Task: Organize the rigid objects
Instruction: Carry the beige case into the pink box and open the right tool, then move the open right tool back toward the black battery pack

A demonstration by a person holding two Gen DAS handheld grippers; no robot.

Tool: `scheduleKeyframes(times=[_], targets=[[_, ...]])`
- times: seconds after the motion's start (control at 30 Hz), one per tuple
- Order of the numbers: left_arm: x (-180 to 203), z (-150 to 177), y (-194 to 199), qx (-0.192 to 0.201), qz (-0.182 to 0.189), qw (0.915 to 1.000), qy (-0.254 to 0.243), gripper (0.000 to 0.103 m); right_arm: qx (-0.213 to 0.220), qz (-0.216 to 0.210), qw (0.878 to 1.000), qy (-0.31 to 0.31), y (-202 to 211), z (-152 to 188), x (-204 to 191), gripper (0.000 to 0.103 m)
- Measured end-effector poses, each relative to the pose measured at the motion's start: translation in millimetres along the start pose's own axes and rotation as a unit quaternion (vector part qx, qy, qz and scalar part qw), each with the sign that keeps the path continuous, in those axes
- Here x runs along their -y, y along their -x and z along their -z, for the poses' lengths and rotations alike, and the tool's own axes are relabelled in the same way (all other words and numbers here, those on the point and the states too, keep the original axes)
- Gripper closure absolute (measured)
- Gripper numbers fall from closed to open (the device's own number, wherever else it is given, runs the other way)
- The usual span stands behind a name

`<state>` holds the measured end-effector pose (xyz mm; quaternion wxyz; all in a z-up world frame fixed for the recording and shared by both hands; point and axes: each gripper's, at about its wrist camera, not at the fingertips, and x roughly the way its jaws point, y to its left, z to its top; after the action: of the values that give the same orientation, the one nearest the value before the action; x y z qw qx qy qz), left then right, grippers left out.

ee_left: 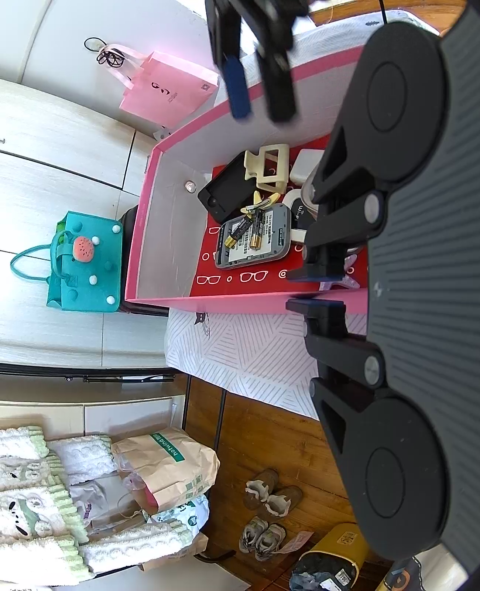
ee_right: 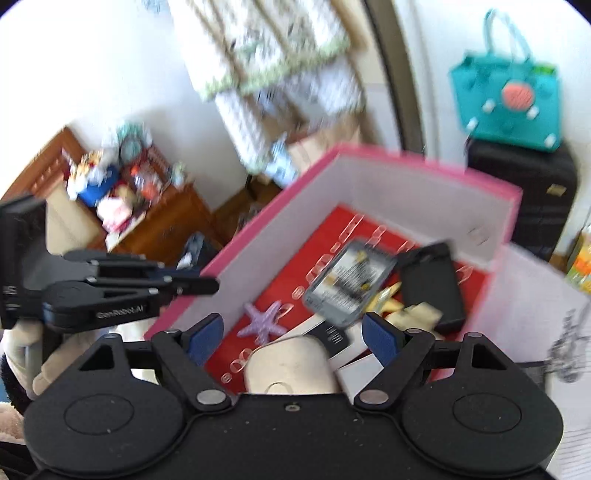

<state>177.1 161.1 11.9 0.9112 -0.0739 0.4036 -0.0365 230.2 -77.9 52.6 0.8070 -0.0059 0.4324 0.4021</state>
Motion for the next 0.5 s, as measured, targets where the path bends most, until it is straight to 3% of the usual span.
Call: scheduleKeyframes(times=[0.2, 0.37, 0.5], targets=[[6, 1, -1, -0.005, -0.013, 0.9999, -0.010, 0.096, 0.065, -0.023, 0.997, -0.018, 53, 15, 32, 0.015], [7, 0, -1, -0.006, -0.016, 0.9998, -0.009, 0.096, 0.131, 0.018, 0.991, -0.005, 82, 42, 53, 0.009], [7, 0, -3, -0.007, -0.020, 0.9998, -0.005, 0.096, 0.168, 0.064, 0.984, 0.011, 82, 67, 65, 0.009]])
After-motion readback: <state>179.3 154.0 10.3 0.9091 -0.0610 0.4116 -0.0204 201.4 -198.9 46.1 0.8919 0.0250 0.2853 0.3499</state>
